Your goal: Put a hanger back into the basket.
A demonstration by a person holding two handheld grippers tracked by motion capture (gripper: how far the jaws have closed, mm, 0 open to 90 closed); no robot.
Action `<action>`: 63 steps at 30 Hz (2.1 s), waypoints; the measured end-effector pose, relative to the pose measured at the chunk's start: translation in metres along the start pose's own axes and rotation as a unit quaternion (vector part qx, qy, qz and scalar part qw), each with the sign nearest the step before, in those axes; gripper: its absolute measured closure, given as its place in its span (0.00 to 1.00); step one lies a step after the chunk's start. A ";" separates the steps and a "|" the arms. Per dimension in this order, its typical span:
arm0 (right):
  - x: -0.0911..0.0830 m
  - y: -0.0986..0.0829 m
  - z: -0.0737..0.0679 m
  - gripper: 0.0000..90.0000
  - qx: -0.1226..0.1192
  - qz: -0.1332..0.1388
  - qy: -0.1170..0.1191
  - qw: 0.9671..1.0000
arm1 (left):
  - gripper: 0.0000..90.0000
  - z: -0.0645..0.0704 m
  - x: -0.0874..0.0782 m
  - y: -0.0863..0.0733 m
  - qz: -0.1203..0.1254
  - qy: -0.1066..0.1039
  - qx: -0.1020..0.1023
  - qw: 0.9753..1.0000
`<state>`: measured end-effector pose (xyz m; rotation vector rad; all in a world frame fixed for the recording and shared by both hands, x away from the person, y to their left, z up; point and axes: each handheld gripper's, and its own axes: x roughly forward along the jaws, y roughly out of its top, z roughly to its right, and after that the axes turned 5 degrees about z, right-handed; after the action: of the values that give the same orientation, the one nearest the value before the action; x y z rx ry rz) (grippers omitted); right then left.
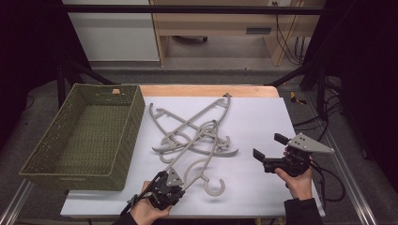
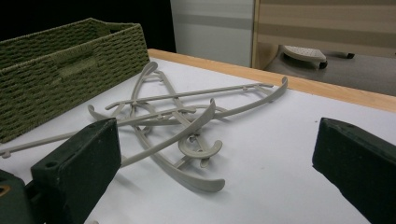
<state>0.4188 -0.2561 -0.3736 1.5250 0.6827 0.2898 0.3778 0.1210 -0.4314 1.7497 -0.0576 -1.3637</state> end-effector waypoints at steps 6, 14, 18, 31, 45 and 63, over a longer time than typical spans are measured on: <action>0.000 0.000 0.000 0.01 0.000 0.000 0.000 1.000 | 0.91 -0.004 -0.014 0.003 0.025 -0.001 -0.001 1.000; 0.000 0.000 0.000 0.01 0.000 -0.001 0.000 1.000 | 0.91 -0.018 -0.042 0.008 0.064 0.001 -0.005 0.998; 0.001 -0.001 0.000 0.01 -0.001 -0.001 -0.001 1.000 | 0.91 -0.024 -0.056 0.010 0.081 0.002 -0.005 0.997; 0.001 -0.001 0.000 0.01 0.000 -0.002 -0.003 1.000 | 0.91 -0.046 -0.097 0.021 0.133 0.020 0.006 0.991; 0.001 -0.001 0.000 0.01 -0.002 -0.003 -0.006 1.000 | 0.91 -0.078 -0.135 0.041 0.157 0.026 0.028 0.987; 0.000 -0.001 0.001 0.01 -0.002 -0.003 -0.007 1.000 | 0.91 -0.150 -0.158 0.030 0.117 0.056 0.030 0.991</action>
<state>0.4195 -0.2564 -0.3745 1.5193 0.6747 0.2755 0.4494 0.2763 -0.2925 1.8045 -0.2362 -1.1022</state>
